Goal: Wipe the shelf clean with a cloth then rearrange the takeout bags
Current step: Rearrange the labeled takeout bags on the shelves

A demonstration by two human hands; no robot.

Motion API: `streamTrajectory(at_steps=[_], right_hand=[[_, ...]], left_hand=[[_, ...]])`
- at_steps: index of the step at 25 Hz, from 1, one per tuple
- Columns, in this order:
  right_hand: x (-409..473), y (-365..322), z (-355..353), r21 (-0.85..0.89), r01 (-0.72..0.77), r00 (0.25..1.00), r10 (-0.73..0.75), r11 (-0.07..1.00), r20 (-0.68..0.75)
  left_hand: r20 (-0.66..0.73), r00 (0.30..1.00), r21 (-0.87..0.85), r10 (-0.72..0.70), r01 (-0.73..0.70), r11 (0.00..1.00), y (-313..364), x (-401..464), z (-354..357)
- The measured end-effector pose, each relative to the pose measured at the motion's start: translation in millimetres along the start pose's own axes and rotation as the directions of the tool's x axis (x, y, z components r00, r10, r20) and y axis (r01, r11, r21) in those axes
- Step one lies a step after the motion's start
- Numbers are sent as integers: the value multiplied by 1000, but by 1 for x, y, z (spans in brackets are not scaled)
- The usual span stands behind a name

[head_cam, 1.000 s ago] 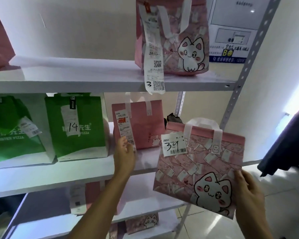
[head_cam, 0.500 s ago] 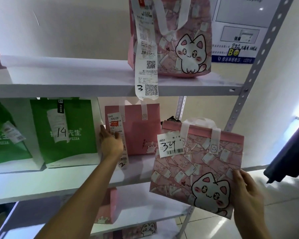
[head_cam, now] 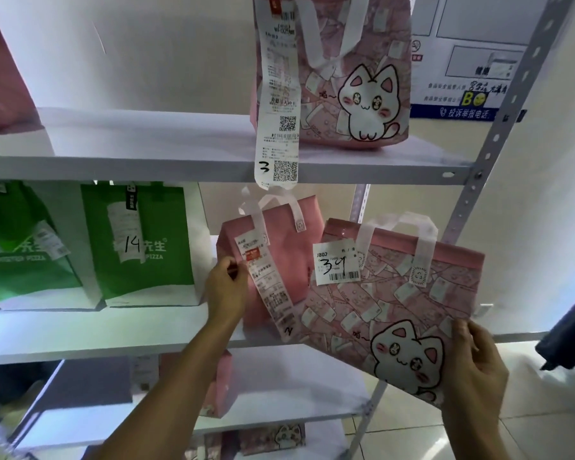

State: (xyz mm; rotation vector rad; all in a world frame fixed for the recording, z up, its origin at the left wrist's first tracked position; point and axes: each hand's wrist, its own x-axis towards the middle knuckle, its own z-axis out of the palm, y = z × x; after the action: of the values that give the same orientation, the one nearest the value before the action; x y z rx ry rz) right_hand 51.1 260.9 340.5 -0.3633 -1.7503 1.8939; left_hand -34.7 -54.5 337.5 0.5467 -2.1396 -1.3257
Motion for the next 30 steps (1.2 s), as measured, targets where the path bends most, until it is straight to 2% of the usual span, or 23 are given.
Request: streamTrajectory(at_steps=[6,13,17,24,30], right_hand=[[-6,-4,-1,-3,59,998,-59,998,4],[-9,-11,-8,-16,100,994,-99,995,47],[3,-12,-4,-80,124,991,-120,989,51],[18,9,24,-60,84,995,-80,995,58],[28,24,73,-80,69,987,-57,994,152]], left_hand=[[-38,997,5,69,-69,998,8,-58,-27],[-111,994,68,16,-9,998,8,-120,-74],[-207,978,86,1,17,996,8,-155,-102],[-355,926,-58,-129,116,992,0,-185,-152],[-363,918,-61,-161,149,987,-20,-186,-183]])
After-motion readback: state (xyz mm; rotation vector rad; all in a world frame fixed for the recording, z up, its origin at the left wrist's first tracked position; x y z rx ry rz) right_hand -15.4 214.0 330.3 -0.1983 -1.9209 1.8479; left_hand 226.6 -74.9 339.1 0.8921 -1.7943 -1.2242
